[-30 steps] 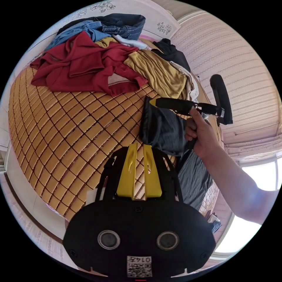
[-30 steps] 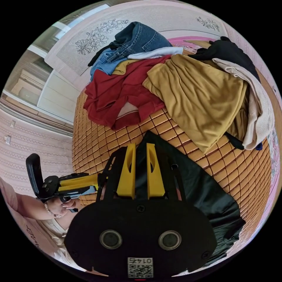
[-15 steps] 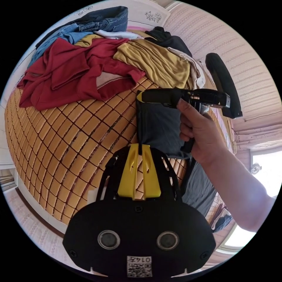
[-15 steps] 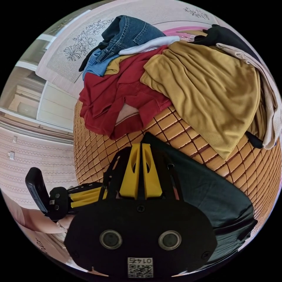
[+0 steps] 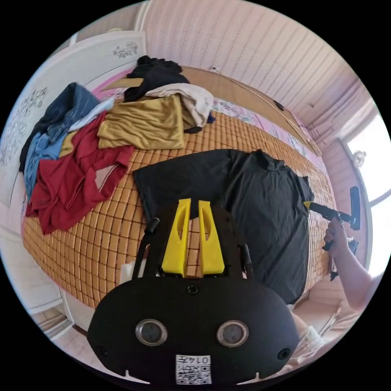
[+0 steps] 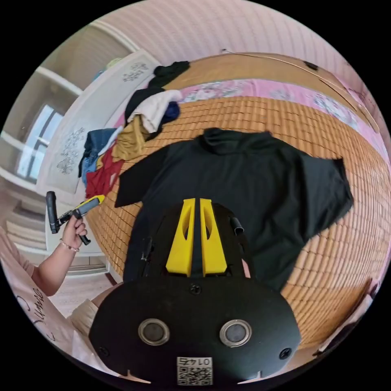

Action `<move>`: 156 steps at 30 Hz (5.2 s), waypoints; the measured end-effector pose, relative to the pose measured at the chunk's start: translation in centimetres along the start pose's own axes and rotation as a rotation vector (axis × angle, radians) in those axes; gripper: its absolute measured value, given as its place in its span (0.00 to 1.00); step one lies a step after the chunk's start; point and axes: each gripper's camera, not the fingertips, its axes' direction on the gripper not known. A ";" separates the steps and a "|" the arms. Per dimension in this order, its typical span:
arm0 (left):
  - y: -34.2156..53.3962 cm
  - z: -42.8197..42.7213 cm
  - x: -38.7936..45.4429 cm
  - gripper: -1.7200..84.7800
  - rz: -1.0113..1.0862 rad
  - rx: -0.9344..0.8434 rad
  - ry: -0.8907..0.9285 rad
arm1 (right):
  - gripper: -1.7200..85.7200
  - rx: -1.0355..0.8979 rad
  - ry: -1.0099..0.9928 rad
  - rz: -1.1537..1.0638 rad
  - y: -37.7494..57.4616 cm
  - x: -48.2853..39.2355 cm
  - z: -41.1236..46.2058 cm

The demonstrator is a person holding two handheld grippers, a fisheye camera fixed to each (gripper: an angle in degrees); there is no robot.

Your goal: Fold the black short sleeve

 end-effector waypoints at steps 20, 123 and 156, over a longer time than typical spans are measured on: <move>-18.4 28.8 51.9 0.11 0.737 -0.196 0.113 | 0.11 0.139 -0.055 0.288 6.9 21.6 -5.9; -9.3 20.2 30.2 0.08 0.389 -0.254 0.155 | 0.08 -0.046 -0.047 0.163 18.4 12.7 -8.3; -17.7 15.2 9.1 0.02 0.442 -0.243 -0.092 | 0.03 -0.124 0.289 -0.322 -15.4 -6.7 1.1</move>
